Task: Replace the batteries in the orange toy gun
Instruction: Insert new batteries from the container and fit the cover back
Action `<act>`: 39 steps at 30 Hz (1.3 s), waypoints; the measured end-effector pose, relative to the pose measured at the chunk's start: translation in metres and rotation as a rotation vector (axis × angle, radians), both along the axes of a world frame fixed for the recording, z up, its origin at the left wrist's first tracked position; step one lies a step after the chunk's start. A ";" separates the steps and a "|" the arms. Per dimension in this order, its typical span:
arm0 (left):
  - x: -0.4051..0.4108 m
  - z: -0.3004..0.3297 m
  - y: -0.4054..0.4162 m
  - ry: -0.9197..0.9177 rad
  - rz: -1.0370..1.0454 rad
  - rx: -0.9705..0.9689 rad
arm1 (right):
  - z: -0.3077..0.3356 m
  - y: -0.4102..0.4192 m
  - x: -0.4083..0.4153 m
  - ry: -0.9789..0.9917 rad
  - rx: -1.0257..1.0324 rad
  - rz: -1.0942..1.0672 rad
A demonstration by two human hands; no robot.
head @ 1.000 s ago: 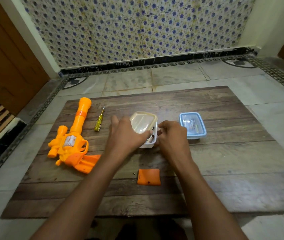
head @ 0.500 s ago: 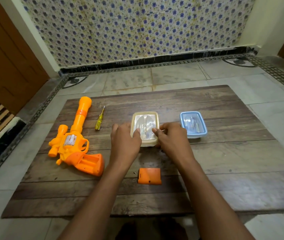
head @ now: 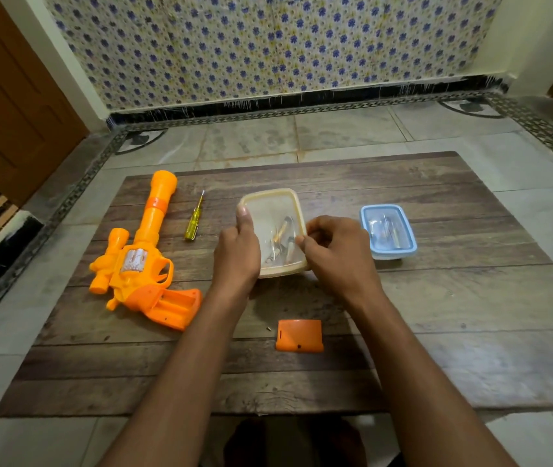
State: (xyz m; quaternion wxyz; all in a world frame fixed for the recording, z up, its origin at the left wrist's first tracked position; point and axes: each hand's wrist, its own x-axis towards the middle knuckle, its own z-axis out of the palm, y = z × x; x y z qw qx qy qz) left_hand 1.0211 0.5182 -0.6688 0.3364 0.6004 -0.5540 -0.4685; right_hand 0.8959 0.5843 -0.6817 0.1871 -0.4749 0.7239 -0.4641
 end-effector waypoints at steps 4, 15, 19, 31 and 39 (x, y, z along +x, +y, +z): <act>-0.002 0.015 0.013 -0.074 0.012 -0.129 | 0.001 -0.003 0.008 -0.010 -0.073 -0.009; -0.010 0.000 0.028 -0.098 -0.184 -0.523 | 0.007 -0.014 0.008 -0.156 -0.236 -0.232; -0.013 -0.005 0.026 -0.111 -0.178 -0.469 | 0.004 -0.019 0.003 -0.100 -0.208 -0.249; -0.012 0.009 0.002 0.043 0.029 -0.209 | 0.002 -0.015 0.024 0.076 -0.184 -0.095; -0.006 -0.012 -0.014 0.040 0.015 -0.222 | 0.003 0.003 0.009 -0.047 0.037 0.038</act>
